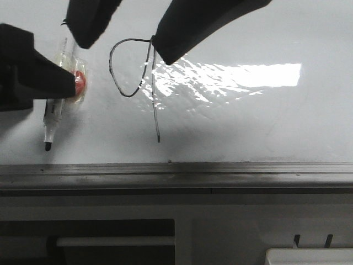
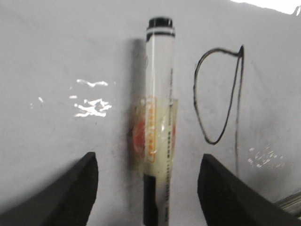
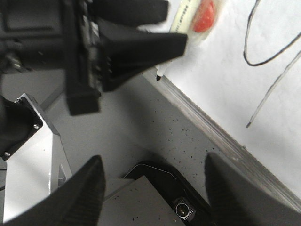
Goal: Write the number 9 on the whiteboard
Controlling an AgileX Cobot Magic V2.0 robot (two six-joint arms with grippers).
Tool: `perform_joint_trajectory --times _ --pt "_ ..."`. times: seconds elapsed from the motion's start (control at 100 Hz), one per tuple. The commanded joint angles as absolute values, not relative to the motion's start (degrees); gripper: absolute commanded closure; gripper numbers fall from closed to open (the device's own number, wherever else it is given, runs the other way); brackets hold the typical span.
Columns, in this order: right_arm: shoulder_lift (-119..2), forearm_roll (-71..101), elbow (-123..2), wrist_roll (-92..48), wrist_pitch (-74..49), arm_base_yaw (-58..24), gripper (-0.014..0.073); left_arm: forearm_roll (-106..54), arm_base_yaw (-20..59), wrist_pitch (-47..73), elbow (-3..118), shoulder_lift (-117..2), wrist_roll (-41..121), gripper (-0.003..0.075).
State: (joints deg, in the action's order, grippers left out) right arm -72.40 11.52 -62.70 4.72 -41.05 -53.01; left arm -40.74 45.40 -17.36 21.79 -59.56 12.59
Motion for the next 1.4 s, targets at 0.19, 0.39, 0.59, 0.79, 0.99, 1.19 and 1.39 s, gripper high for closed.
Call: perform_joint_trajectory --times 0.19,0.39,0.59,0.79,0.99,1.19,1.39 --pt "-70.62 11.48 -62.13 4.02 -36.01 -53.04 0.0664 -35.83 45.24 -17.62 23.13 -44.51 13.14 0.0529" --pt "-66.47 9.37 -56.99 3.49 -22.49 -55.18 0.0664 -30.26 45.24 -10.24 22.08 -32.55 13.94 0.074" --pt "-57.79 3.84 -44.38 3.4 -3.71 -58.98 0.0664 -27.54 45.24 -8.04 15.58 -20.78 13.94 0.074" --pt "-47.1 4.04 -30.41 3.51 12.36 -60.25 0.0664 -27.56 45.24 -4.11 9.22 -6.49 13.94 0.074" --pt "-35.51 3.92 -18.81 1.24 20.86 -60.01 0.0664 -23.58 45.24 0.88 7.65 1.78 13.94 0.074" --pt "-26.27 3.92 -11.86 1.0 23.76 -60.24 0.0664 -25.64 45.24 1.71 7.65 0.93 13.94 0.074" --pt "-24.26 3.92 -10.74 1.0 23.43 -60.24 0.0664 -26.91 45.24 2.12 7.65 0.93 13.94 0.074"
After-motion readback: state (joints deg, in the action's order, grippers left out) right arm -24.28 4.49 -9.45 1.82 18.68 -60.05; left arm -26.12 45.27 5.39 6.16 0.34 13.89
